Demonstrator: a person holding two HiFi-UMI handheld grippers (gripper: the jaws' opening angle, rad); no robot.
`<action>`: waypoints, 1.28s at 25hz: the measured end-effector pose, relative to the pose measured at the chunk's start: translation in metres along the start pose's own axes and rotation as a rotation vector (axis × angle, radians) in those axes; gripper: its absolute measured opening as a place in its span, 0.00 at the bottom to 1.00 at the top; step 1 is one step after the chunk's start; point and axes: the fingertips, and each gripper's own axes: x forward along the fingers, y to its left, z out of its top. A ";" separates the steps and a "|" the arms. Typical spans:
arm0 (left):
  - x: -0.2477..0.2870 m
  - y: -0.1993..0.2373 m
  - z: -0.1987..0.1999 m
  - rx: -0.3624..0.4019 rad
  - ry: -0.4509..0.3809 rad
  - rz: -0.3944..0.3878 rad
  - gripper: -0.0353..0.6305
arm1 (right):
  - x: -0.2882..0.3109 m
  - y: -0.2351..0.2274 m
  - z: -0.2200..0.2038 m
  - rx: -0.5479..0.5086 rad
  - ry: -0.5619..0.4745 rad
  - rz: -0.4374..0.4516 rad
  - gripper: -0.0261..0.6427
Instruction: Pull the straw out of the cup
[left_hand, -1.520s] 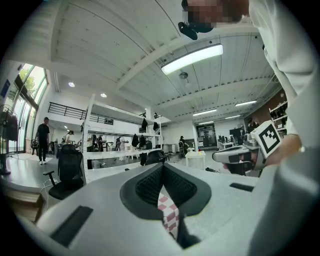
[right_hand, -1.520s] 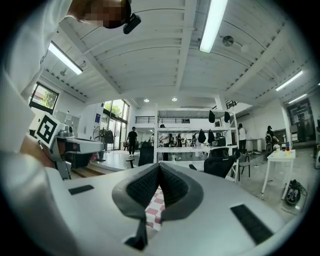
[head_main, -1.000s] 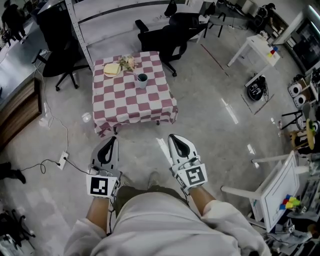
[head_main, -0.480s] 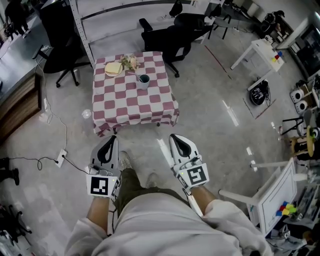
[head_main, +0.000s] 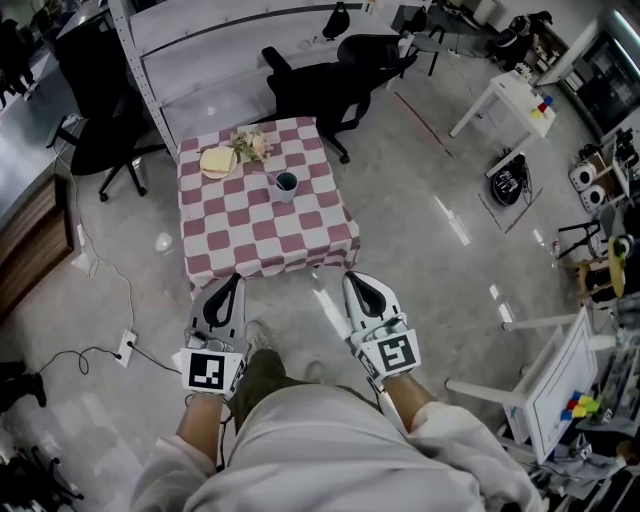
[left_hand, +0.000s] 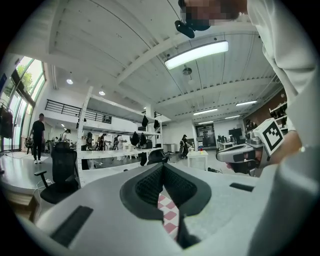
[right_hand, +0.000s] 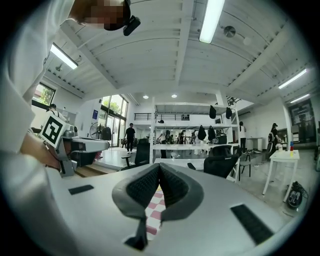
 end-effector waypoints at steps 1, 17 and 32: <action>0.007 0.009 0.000 0.001 -0.002 -0.009 0.06 | 0.010 -0.001 0.001 -0.001 0.001 -0.009 0.05; 0.089 0.101 -0.008 -0.005 0.005 -0.138 0.06 | 0.119 0.002 0.012 0.009 0.020 -0.096 0.05; 0.158 0.099 -0.028 -0.029 0.065 -0.025 0.06 | 0.173 -0.062 0.012 0.003 0.013 0.052 0.05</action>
